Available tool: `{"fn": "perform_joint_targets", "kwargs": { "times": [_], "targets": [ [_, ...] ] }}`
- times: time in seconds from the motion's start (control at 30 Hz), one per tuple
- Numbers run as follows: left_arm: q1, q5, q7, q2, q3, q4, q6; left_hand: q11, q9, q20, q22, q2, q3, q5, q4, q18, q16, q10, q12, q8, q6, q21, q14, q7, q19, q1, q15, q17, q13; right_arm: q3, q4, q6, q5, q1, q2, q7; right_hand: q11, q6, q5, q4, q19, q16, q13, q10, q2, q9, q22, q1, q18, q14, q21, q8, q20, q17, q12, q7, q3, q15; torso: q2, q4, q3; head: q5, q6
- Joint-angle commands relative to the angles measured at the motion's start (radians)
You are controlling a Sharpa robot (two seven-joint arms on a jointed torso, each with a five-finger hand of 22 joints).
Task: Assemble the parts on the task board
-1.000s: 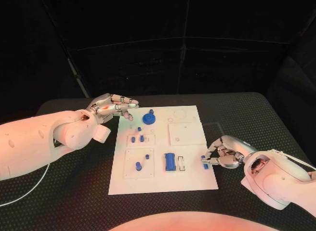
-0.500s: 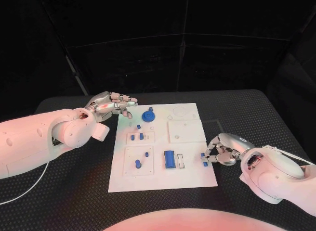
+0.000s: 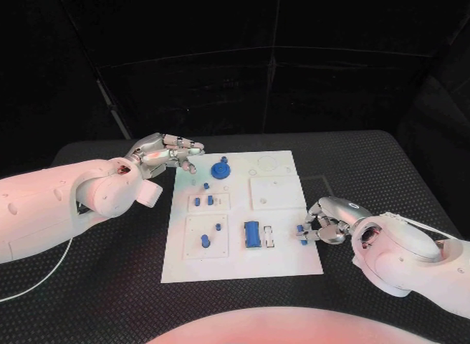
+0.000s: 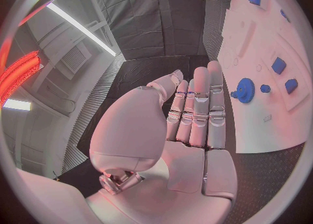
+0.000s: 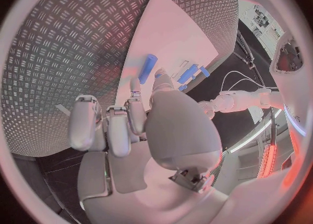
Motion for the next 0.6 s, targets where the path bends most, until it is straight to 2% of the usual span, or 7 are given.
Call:
{"fn": "perform_joint_targets", "kwargs": {
  "times": [0.03, 0.2, 0.4, 0.5, 0.6],
  "targets": [
    [0.001, 0.004, 0.013, 0.000, 0.001, 0.002, 0.008, -0.001, -0.001, 0.001, -0.001, 0.009, -0.005, -0.001, -0.003, 0.013, 0.003, -0.009, 0.005, -0.005, -0.004, -0.003, -0.007, -0.001, -0.004, 0.004, 0.001, -0.001, -0.001, 0.000, -0.005, 0.057, -0.039, 0.001, 0.003, -0.010, -0.001, 0.011, 0.011, -0.003, -0.006, -0.005, -0.005, -0.004, 0.004, 0.002, 0.000, 0.021, 0.001, 0.073, -0.005, -0.005, -0.004, 0.118, -0.005, 0.000, -0.005, -0.003, 0.000, -0.0008, -0.0004, 0.000, -0.001],
    [0.001, 0.004, 0.013, 0.001, 0.001, 0.001, 0.009, -0.001, -0.001, 0.001, -0.001, 0.009, -0.005, -0.001, -0.003, 0.013, 0.003, -0.009, 0.005, -0.005, -0.004, -0.003, -0.007, -0.001, -0.004, 0.004, 0.001, -0.001, -0.001, 0.000, -0.012, 0.088, -0.060, 0.001, 0.011, -0.012, -0.002, 0.015, 0.023, -0.012, -0.006, -0.005, -0.005, -0.004, 0.010, 0.003, -0.001, 0.043, 0.001, 0.073, -0.006, -0.010, -0.005, 0.119, -0.006, -0.001, -0.001, -0.004, -0.001, 0.0006, 0.0004, -0.002, 0.000],
    [0.001, 0.004, 0.012, 0.002, 0.001, 0.000, 0.011, -0.001, -0.001, 0.001, -0.001, 0.009, -0.005, -0.001, -0.003, 0.013, 0.003, -0.009, 0.005, -0.005, -0.004, -0.003, -0.007, -0.001, -0.004, 0.004, 0.001, -0.001, -0.001, 0.000, -0.020, 0.115, -0.084, 0.000, 0.023, -0.014, -0.006, 0.023, 0.064, -0.036, -0.005, -0.004, -0.003, -0.004, 0.021, 0.006, 0.001, 0.094, 0.001, 0.074, -0.006, -0.018, -0.008, 0.123, -0.007, -0.005, 0.011, -0.008, -0.001, 0.0021, -0.0002, 0.001, 0.004],
    [0.001, 0.004, 0.010, 0.002, 0.001, -0.001, 0.013, -0.001, -0.001, 0.001, -0.001, 0.009, -0.005, -0.001, -0.003, 0.013, 0.003, -0.009, 0.005, -0.005, -0.004, -0.003, -0.007, -0.001, -0.004, 0.004, 0.001, -0.001, -0.001, 0.000, -0.025, 0.127, -0.105, 0.000, 0.032, -0.015, -0.007, 0.028, 0.027, -0.050, -0.003, -0.002, -0.002, -0.004, 0.032, 0.007, 0.005, 0.124, 0.000, 0.075, -0.005, -0.024, -0.010, 0.126, -0.008, -0.006, 0.026, -0.009, 0.000, 0.0014, -0.0002, 0.002, 0.006],
    [0.001, 0.004, 0.010, 0.001, 0.001, 0.000, 0.013, -0.001, -0.001, 0.001, -0.001, 0.009, -0.005, -0.001, -0.003, 0.013, 0.003, -0.009, 0.005, -0.005, -0.004, -0.003, -0.007, -0.001, -0.004, 0.004, 0.001, -0.001, -0.001, -0.001, -0.028, 0.138, -0.122, 0.000, 0.041, -0.017, -0.008, 0.030, 0.021, -0.058, -0.002, -0.002, -0.001, -0.003, 0.036, 0.008, 0.005, 0.142, 0.000, 0.075, -0.006, -0.028, -0.011, 0.127, -0.008, -0.007, 0.037, -0.010, 0.001, -0.0002, -0.0006, 0.003, 0.006]
  ]
}}
